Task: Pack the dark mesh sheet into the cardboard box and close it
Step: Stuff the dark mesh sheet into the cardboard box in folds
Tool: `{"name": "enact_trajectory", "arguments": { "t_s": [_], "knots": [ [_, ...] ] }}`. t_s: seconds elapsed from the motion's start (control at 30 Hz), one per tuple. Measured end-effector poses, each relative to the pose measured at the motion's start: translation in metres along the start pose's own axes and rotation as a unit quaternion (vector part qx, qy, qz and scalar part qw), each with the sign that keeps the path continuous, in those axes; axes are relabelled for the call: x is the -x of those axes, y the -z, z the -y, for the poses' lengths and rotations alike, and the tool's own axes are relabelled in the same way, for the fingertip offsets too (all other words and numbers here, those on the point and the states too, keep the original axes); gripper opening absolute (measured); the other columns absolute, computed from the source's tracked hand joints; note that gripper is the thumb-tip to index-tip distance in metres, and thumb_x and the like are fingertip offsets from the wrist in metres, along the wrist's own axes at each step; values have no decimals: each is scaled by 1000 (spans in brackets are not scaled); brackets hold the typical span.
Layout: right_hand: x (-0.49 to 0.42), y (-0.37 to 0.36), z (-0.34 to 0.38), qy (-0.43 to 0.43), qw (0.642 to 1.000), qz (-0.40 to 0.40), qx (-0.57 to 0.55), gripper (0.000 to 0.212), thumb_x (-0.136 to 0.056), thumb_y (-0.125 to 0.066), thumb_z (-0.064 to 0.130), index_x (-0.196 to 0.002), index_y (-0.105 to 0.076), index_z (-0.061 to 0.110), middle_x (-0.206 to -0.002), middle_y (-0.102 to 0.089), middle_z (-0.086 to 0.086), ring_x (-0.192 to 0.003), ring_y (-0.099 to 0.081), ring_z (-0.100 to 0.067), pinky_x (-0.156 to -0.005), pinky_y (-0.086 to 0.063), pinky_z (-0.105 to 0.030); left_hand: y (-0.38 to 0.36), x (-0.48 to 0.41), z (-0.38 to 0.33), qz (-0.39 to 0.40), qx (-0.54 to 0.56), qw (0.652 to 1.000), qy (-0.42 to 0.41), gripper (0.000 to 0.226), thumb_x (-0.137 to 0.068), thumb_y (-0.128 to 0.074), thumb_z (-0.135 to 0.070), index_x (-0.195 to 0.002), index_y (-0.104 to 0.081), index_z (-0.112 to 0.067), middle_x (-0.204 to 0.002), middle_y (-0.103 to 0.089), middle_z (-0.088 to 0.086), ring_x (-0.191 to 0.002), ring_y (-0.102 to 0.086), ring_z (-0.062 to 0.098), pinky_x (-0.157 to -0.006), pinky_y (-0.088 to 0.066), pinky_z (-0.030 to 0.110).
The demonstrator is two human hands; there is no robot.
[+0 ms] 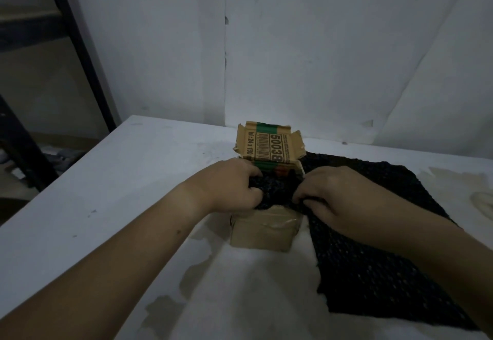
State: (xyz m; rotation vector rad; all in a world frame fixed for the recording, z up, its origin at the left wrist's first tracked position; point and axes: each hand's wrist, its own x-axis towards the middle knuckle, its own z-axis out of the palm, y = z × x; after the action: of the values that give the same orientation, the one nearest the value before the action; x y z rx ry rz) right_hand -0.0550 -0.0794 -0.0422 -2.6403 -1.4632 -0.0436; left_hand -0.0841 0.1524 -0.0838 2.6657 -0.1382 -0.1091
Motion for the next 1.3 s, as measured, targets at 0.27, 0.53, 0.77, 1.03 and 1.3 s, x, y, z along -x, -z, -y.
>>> {"name": "enact_trajectory", "arguments": {
  "t_s": [0.27, 0.53, 0.77, 1.03, 1.3],
  "knots": [
    [-18, -14, 21, -57, 980, 140, 128, 43, -80, -43, 58, -57, -52, 24, -83, -65, 6, -138, -27, -21, -114, -11, -46, -5, 11, -6, -87, 21, 996, -5, 45, -80, -52, -38, -121, -65, -25, -116, -66, -3, -102, -61, 16, -97, -51, 42],
    [5, -16, 8, -28, 997, 12, 69, 26, -81, -62, 52, -100, -62, 34, -109, -60, 16, -131, -38, -15, -108, -29, -37, -13, 62, 8, -202, -40, 977, -53, 43, -91, -40, -63, -106, -64, -30, -114, -60, -17, -109, -53, 3, -114, -29, 42],
    [15, -10, -3, -30, 995, -49, 86, 36, -77, -69, 55, -106, -68, 33, -109, -64, 16, -118, -48, -16, -97, -36, -35, -29, 65, 15, -174, -76, 980, -68, 42, -96, -45, -58, -115, -64, -26, -138, -49, -10, -128, -46, 10, -120, -20, 50],
    [-1, -26, 5, -14, 994, 66, 84, 15, -77, -47, 40, -77, -59, 32, -97, -63, 17, -131, -33, -22, -106, -24, -39, -37, 63, 17, -185, -72, 978, -60, 44, -95, -42, -59, -113, -64, -24, -138, -51, -8, -123, -51, 12, -118, -26, 48],
    [-1, -14, 12, -15, 994, -79, -78, 24, -77, -69, 43, -98, -63, 35, -94, -58, 21, -99, -48, -2, -83, -46, -27, -36, 64, 15, -189, -70, 978, -53, 43, -95, -43, -58, -113, -64, -25, -138, -52, -8, -124, -51, 11, -119, -26, 48]
  ]
}}
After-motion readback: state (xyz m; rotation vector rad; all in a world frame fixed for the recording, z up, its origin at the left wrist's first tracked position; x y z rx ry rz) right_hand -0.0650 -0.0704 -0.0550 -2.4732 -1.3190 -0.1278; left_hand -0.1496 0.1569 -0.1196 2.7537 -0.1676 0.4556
